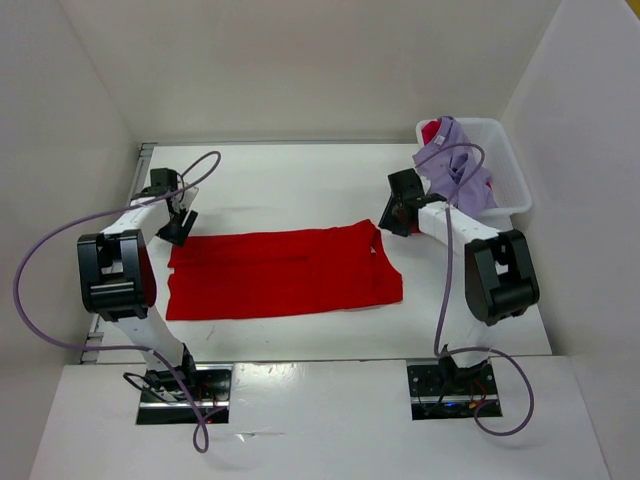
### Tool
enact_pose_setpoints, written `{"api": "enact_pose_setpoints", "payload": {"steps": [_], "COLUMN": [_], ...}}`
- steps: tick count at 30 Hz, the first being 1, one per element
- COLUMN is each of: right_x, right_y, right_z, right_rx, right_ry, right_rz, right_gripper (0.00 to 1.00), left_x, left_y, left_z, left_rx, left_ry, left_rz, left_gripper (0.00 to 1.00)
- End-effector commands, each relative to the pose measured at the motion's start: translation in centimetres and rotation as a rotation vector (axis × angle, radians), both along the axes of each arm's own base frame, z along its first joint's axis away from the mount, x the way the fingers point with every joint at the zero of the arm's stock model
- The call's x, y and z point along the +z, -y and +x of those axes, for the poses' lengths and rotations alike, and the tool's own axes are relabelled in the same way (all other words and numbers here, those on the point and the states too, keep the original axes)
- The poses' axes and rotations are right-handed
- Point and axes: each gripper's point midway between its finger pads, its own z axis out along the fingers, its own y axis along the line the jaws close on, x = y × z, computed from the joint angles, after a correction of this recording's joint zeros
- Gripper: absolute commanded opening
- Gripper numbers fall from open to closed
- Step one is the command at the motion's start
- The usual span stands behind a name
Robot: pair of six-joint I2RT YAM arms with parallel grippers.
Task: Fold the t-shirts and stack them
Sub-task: Rotate the tshirt 90 degrees
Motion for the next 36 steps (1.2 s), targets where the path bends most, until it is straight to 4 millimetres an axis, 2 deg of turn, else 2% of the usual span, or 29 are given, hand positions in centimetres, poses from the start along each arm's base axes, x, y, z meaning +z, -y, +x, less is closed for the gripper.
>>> {"api": "enact_pose_setpoints", "payload": {"steps": [1,4,5,6,7,8,11,15,17,18,21,22,23,24,26,27,28,29,30,31,33,34,35,36], "right_x": [4.7,5.4,4.9,5.5,5.3,4.7,2.2,-1.1,-3.4,-4.2,-5.2,-4.3,-4.2,-3.3,-2.5,-2.0,-1.3,-0.9,-0.5,0.7,2.4,4.6,5.4,6.5], "right_y": [-0.6,-2.2,-2.6,-3.5,-3.9,-4.4,-4.7,-4.8,-4.6,-4.5,-4.0,-4.2,-4.0,-4.2,-4.7,-4.9,-5.2,-5.4,-6.2,-6.7,-7.1,-7.7,-7.5,-7.9], "right_z": [0.0,0.4,0.9,1.6,2.0,2.6,2.4,1.8,1.8,1.3,2.0,3.0,3.6,5.1,6.3,7.1,8.9,9.8,10.5,12.1,13.4,14.0,14.3,14.2], "right_rx": [0.006,0.076,0.095,0.131,0.153,0.162,0.171,0.152,0.135,0.132,0.101,0.09,0.08,0.076,0.078,0.101,0.102,0.112,0.15,0.164,0.174,0.203,0.204,0.213], "right_ry": [0.117,0.131,0.122,0.131,0.125,0.11,0.043,-0.041,-0.089,-0.117,-0.124,-0.094,-0.084,-0.049,-0.022,-0.007,0.014,0.022,0.028,0.048,0.088,0.128,0.139,0.16], "right_rz": [0.056,0.109,0.113,0.141,0.146,0.155,0.158,0.16,0.145,0.139,0.11,0.115,0.101,0.1,0.063,0.051,0.039,0.034,0.028,0.023,-0.035,-0.061,-0.078,-0.097], "right_gripper": [0.41,0.41,0.41,0.41,0.43,0.44,0.51,0.52,0.42,0.23,0.01,0.0,0.0,0.0,0.0,0.0,0.0,0.06,0.16,0.3,0.39,0.46,0.58,0.61], "left_x": [2.1,1.2,1.2,0.5,0.1,0.2,-0.5,-2.9,-3.9,-3.8,-4.7,-4.9,-4.4,-4.8,-3.9,-4.4,-4.0,-3.8,-3.9,-3.2,-3.0,-2.1,-1.8,-1.9], "left_y": [0.6,0.9,0.8,1.3,1.3,1.7,2.8,3.6,2.9,2.6,1.7,1.5,0.9,0.4,-0.1,-0.5,-0.4,-0.6,-0.9,-1.1,-1.3,-1.3,-1.3,-0.9], "left_z": [1.1,1.7,2.2,2.3,2.3,2.6,3.4,3.0,2.4,2.3,1.3,1.0,1.1,0.4,0.1,-0.8,-1.0,-1.4,-1.9,-2.1,-2.9,-2.7,-2.9,-3.1], "left_rx": [-0.001,-0.003,-0.003,-0.016,-0.016,-0.027,-0.057,-0.062,-0.034,-0.027,0.008,0.014,0.029,0.033,0.041,0.053,0.053,0.051,0.061,0.065,0.066,0.067,0.067,0.049], "left_ry": [0.076,0.062,0.073,0.056,0.047,0.055,0.057,0.02,-0.008,-0.01,-0.051,-0.061,-0.043,-0.062,-0.047,-0.071,-0.064,-0.069,-0.082,-0.069,-0.087,-0.063,-0.061,-0.067], "left_rz": [-0.038,-0.065,-0.063,-0.075,-0.076,-0.075,-0.084,-0.083,-0.05,-0.033,0.02,0.032,0.043,0.045,0.05,0.046,0.047,0.063,0.061,0.071,0.072,0.075,0.075,0.054], "left_gripper": [0.82,0.82,0.82,0.82,0.82,0.82,0.83,0.84,0.8,0.75,0.49,0.39,0.29,0.29,0.29,0.29,0.27,0.27,0.27,0.27,0.27,0.27,0.32,0.37]}}
